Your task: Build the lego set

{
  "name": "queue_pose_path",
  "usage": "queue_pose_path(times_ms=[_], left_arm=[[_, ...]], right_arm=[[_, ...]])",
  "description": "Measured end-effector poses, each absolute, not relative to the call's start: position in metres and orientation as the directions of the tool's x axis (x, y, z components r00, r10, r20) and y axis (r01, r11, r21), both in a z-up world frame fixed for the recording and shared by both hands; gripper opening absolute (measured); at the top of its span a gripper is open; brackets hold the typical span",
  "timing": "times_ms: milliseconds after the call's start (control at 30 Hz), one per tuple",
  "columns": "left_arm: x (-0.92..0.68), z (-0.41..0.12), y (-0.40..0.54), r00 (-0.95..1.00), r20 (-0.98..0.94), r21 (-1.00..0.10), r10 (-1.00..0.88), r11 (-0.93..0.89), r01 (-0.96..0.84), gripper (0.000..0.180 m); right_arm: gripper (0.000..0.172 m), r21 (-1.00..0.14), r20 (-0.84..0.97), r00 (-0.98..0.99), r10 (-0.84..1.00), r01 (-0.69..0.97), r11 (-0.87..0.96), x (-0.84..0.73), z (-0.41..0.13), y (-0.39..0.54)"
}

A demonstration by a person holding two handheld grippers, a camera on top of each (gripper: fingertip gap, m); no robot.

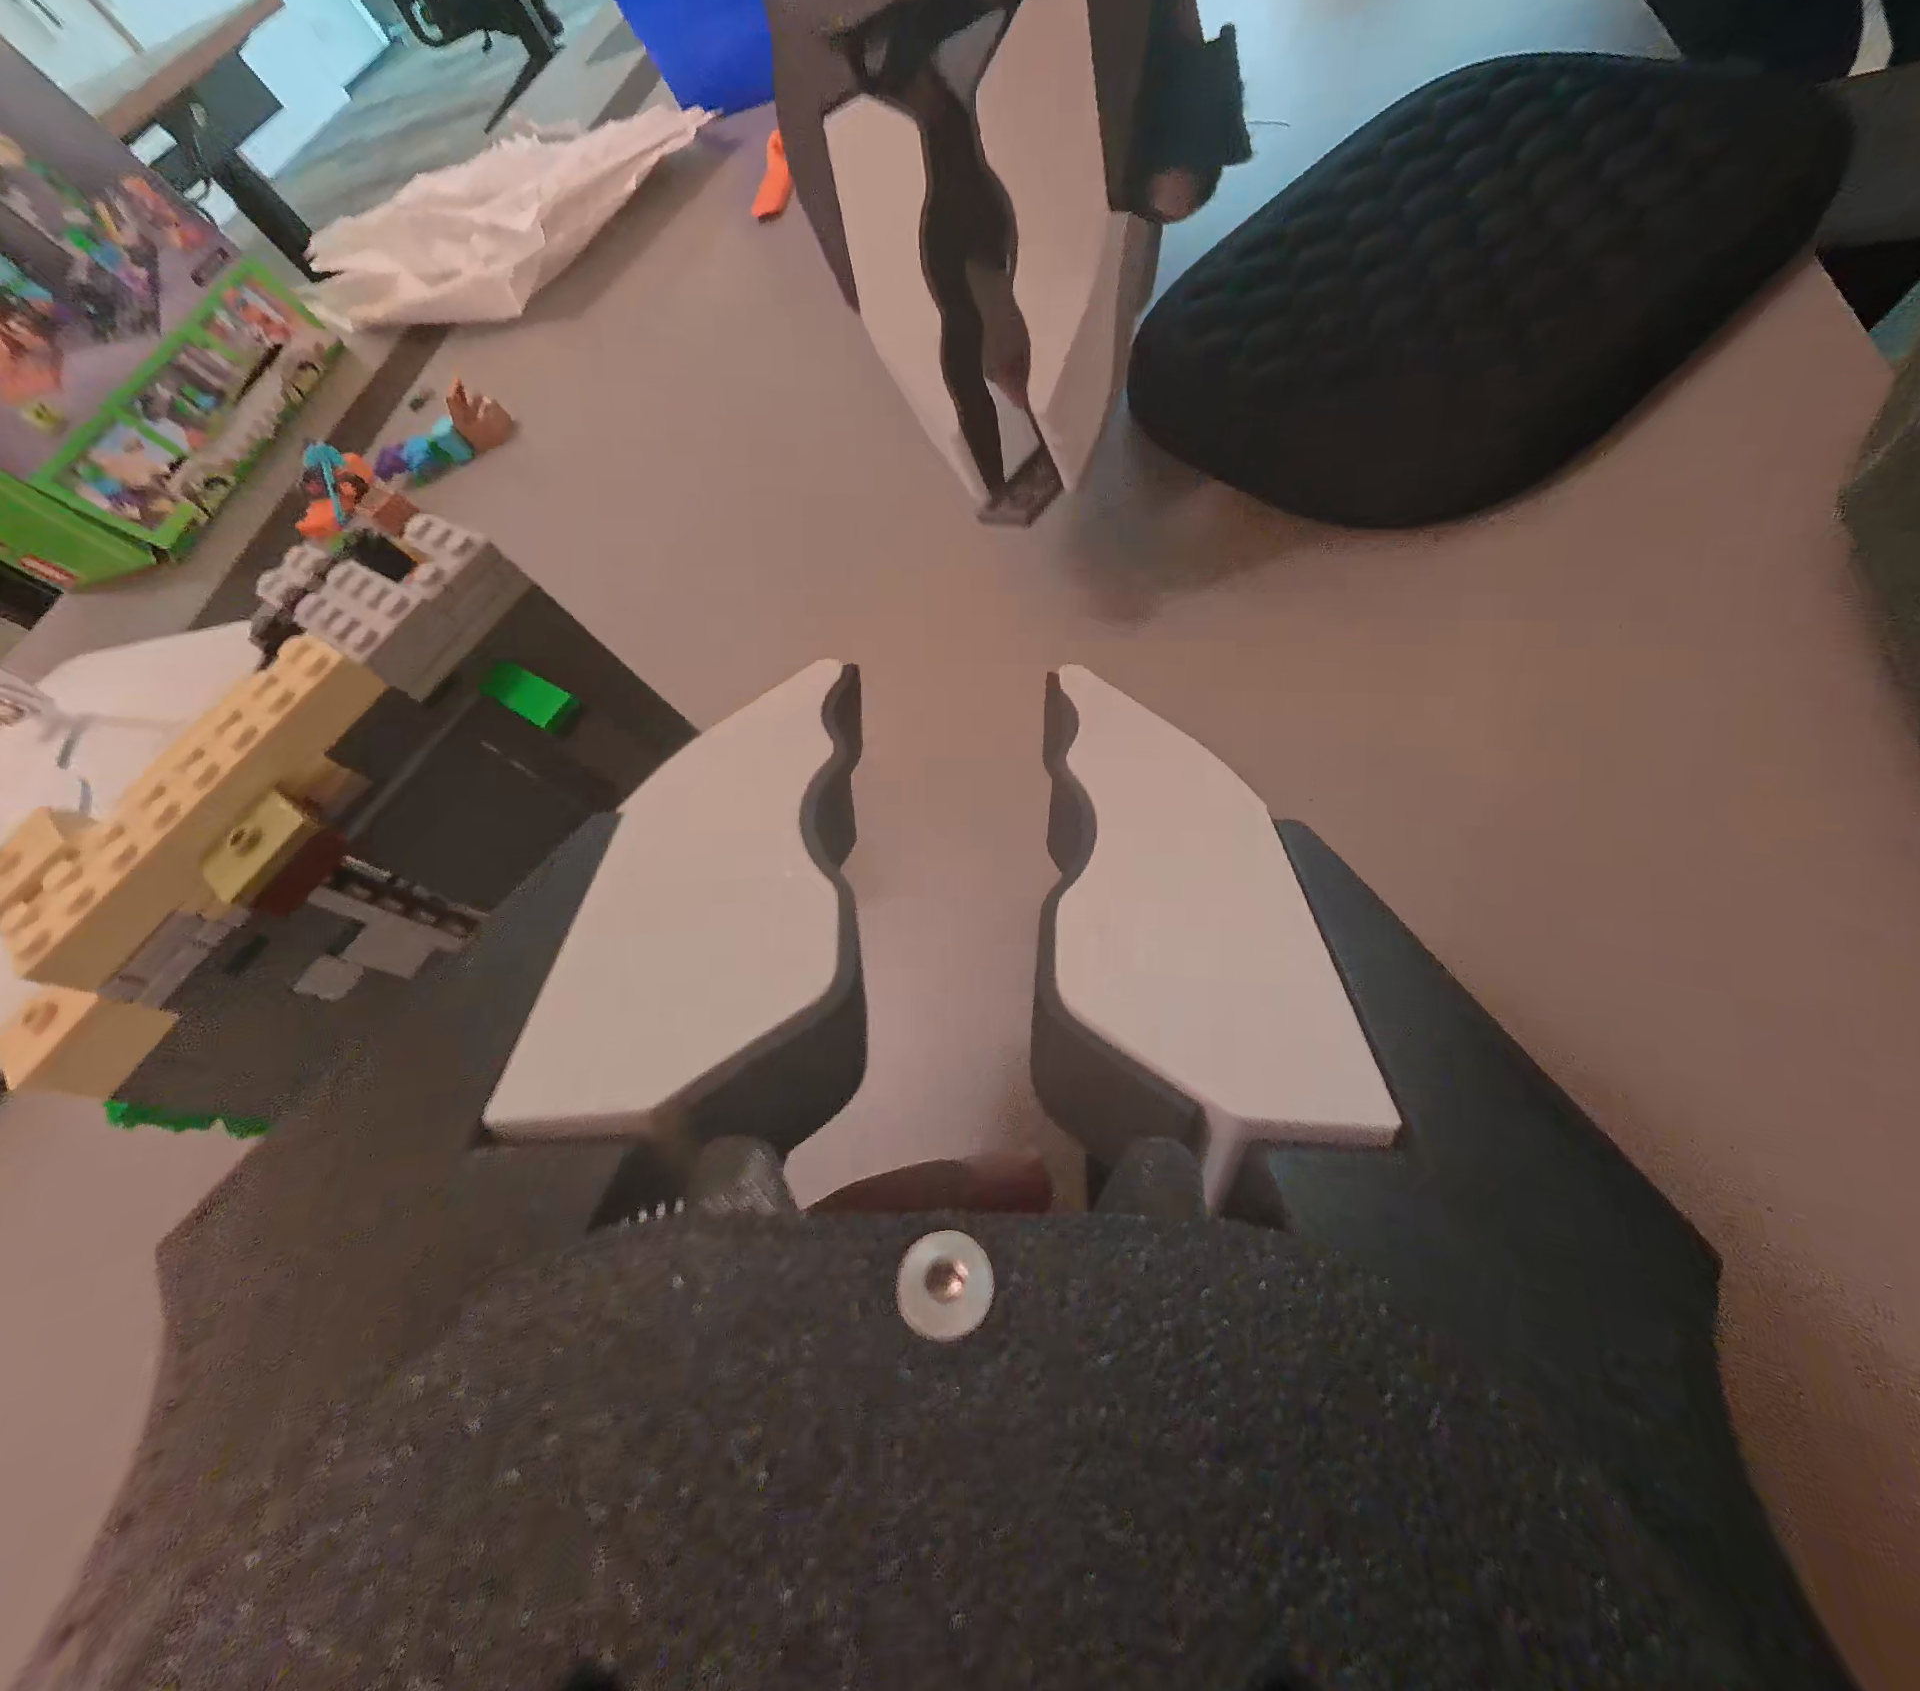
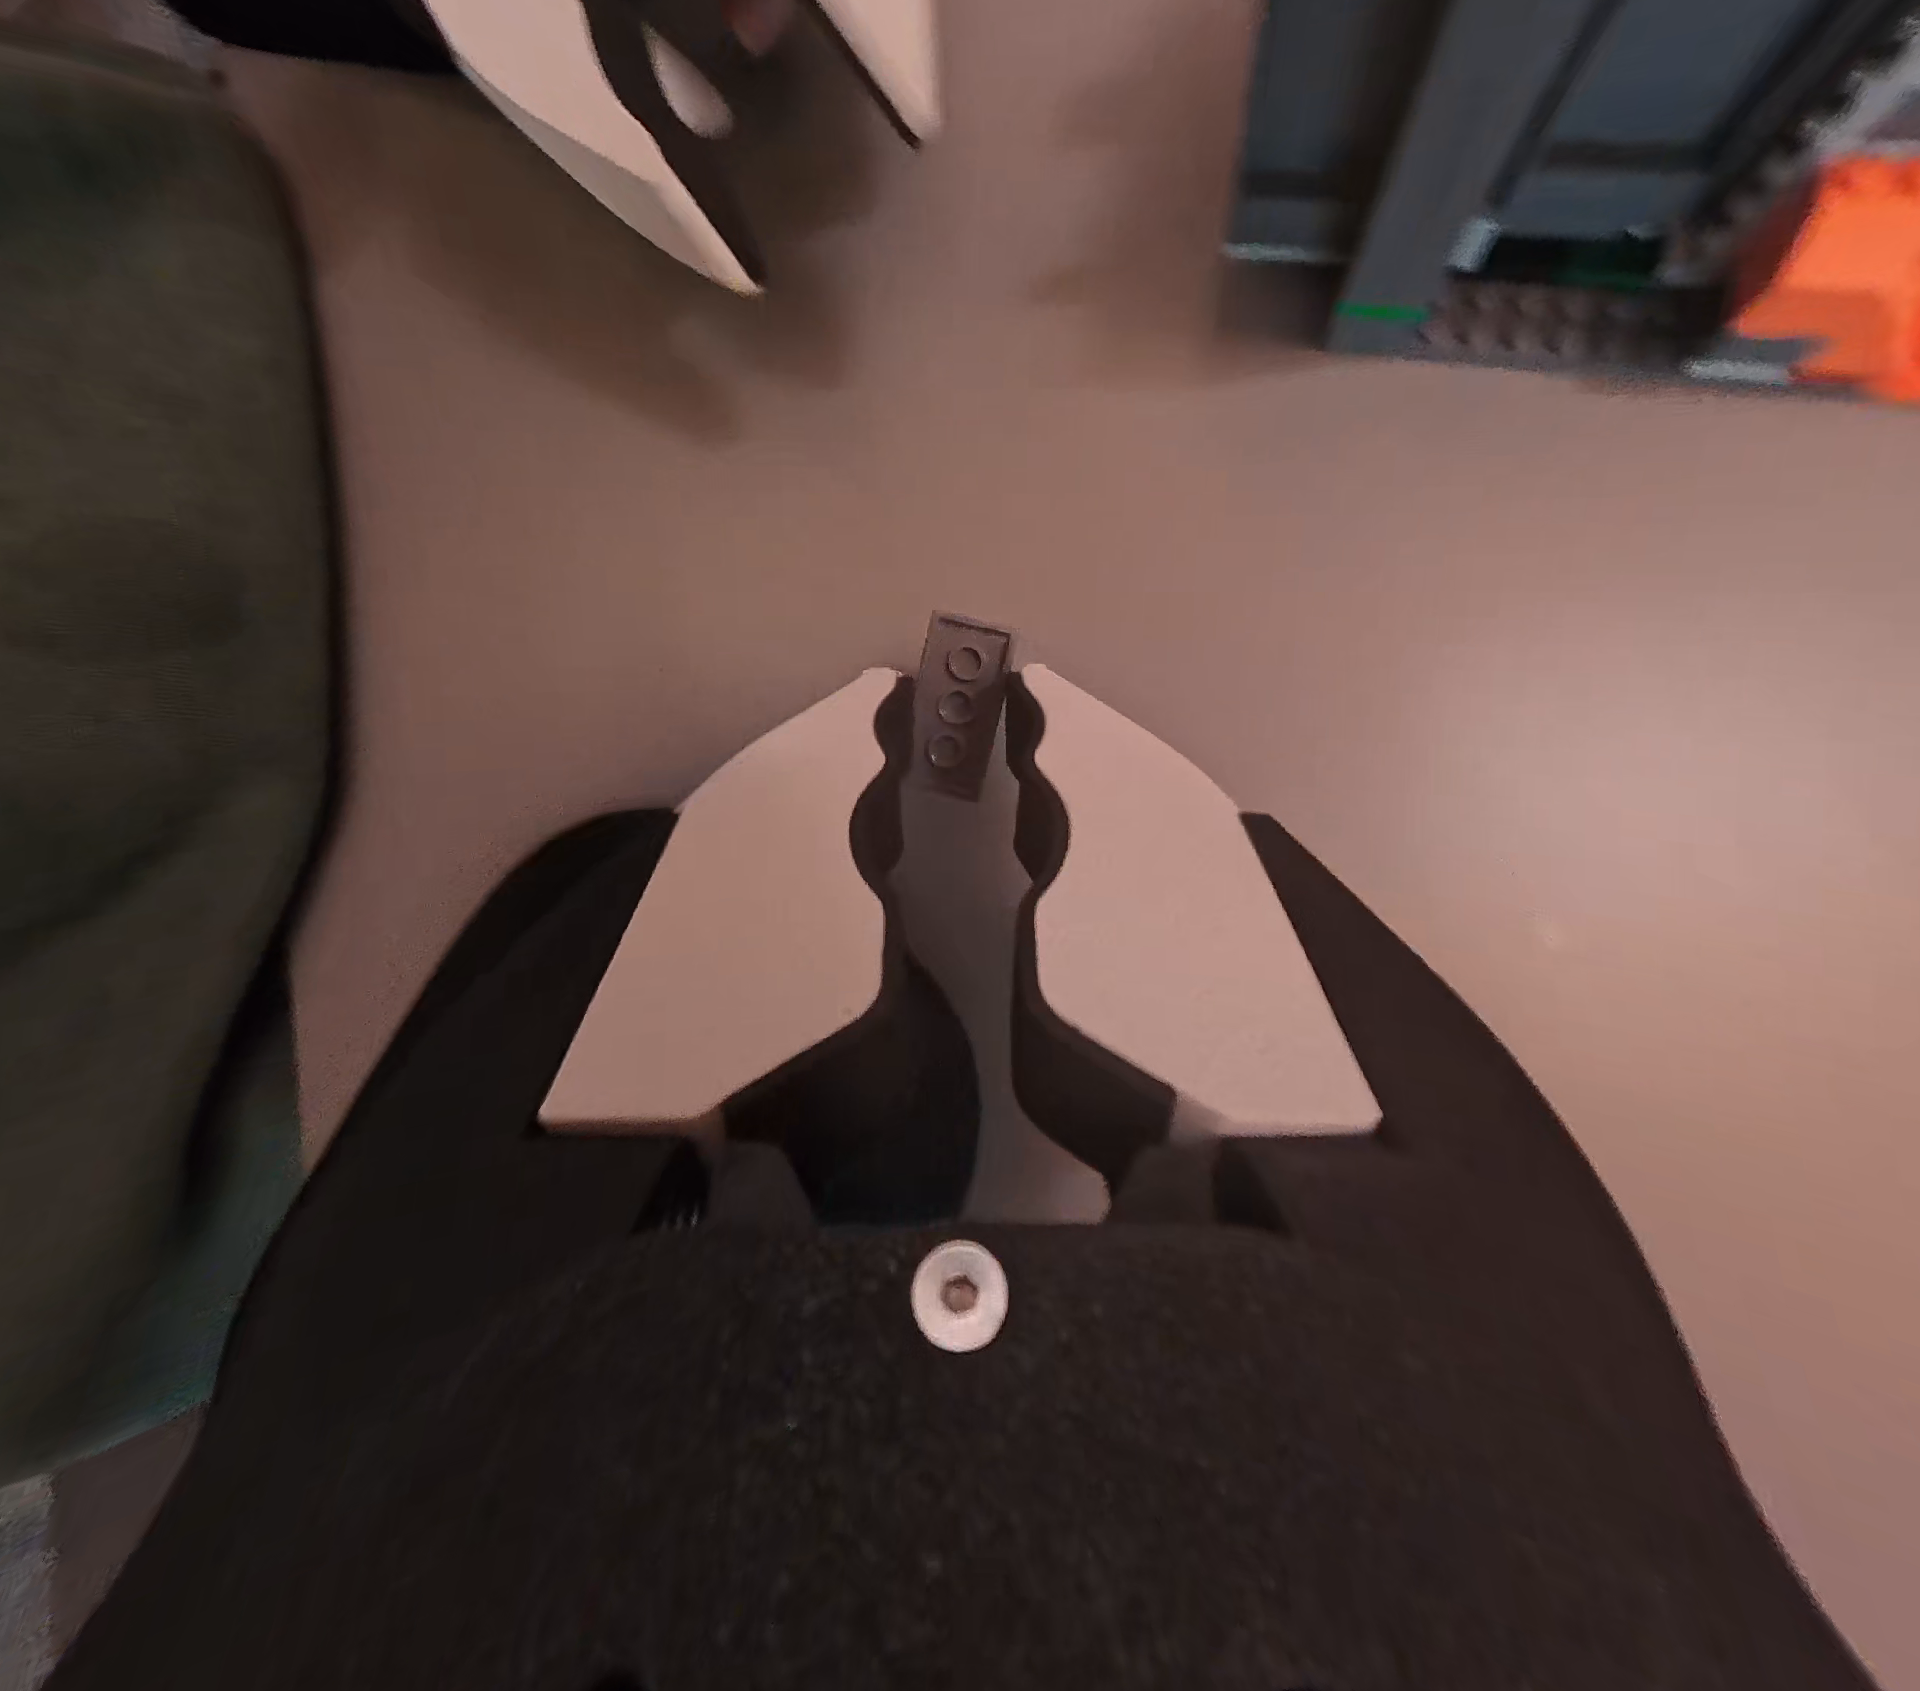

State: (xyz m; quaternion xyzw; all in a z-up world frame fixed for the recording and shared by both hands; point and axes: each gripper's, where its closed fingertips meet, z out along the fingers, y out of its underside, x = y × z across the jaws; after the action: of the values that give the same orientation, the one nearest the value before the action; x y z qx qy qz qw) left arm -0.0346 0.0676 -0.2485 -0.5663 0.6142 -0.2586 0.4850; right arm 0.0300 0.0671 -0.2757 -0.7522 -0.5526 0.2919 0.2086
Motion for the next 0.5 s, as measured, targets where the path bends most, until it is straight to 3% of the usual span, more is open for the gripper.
queue_pose_path(times_ms=[267, 500], left_arm=[[-0.025, -0.241, 0.052, 0.051, -0.407, -0.848, -0.912, 0.357, -0.392, 0.039], [-0.021, -0.242, 0.040, 0.000, -0.448, -0.832, -0.894, 0.417, -0.365, 0.037]], right_arm=[[0.017, -0.681, -0.323, -0.015, 0.946, 0.698, -0.222, -0.016, -0.262, 0.029], [0.017, -0.674, -0.364, -0.099, 0.926, 0.714, -0.188, -0.031, -0.263, 0.013]])
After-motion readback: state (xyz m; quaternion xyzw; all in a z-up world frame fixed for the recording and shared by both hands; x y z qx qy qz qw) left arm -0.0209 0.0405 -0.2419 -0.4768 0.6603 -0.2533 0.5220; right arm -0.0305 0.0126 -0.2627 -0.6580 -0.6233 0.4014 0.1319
